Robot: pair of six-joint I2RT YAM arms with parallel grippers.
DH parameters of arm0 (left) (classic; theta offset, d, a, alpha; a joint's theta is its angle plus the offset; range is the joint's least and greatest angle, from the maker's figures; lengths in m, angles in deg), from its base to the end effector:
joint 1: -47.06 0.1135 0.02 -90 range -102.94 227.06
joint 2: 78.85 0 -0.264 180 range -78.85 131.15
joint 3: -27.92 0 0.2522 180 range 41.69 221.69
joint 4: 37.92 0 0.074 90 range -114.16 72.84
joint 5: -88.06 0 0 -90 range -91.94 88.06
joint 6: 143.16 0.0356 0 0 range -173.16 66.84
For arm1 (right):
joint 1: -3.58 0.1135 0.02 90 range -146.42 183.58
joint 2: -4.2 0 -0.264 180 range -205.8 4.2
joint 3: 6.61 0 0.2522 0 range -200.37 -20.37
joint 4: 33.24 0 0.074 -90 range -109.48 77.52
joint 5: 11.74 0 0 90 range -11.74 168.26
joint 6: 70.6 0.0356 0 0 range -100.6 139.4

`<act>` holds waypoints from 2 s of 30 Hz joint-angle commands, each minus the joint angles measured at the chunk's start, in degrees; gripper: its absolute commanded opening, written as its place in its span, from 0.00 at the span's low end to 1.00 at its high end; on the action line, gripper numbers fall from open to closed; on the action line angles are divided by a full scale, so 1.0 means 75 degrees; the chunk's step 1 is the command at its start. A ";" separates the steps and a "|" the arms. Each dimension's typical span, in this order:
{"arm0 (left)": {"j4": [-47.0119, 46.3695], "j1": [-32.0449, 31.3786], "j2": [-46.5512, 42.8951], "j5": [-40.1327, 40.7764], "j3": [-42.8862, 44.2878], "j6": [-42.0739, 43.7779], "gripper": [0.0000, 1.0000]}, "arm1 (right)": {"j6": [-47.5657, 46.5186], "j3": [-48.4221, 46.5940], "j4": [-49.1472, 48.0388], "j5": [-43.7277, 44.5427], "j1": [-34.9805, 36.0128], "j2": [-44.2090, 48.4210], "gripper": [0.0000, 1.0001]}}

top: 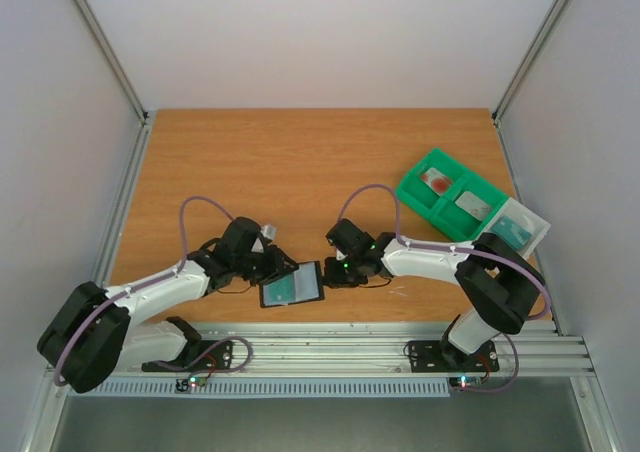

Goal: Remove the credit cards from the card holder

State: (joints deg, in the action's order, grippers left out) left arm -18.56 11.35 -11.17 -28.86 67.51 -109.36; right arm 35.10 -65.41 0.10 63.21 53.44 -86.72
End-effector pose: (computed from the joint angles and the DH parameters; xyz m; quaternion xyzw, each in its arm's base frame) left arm 0.1641 -0.1378 0.1611 -0.0781 0.9068 -0.4044 0.0894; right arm 0.1753 0.2222 0.1448 -0.3111 0.9178 0.2217 0.1079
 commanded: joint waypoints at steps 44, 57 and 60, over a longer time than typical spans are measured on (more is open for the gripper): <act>-0.1485 -0.0056 0.0942 0.0626 -0.0721 0.0029 0.34 | 0.0556 -0.0403 -0.0649 -0.0626 0.0105 0.0180 0.24; -0.1983 -0.0056 0.1245 0.0471 -0.0826 -0.0073 0.34 | 0.0645 -0.0424 -0.0806 -0.0631 0.0160 -0.0641 0.17; -0.2153 -0.0056 0.1310 0.0396 -0.0882 -0.0149 0.34 | 0.0636 -0.0405 -0.0691 -0.0564 0.0160 -0.0735 0.15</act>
State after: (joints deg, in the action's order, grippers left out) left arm -31.80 10.72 -2.80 -26.02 62.39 -110.26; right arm 39.19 -67.79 -5.50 58.68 54.12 -91.07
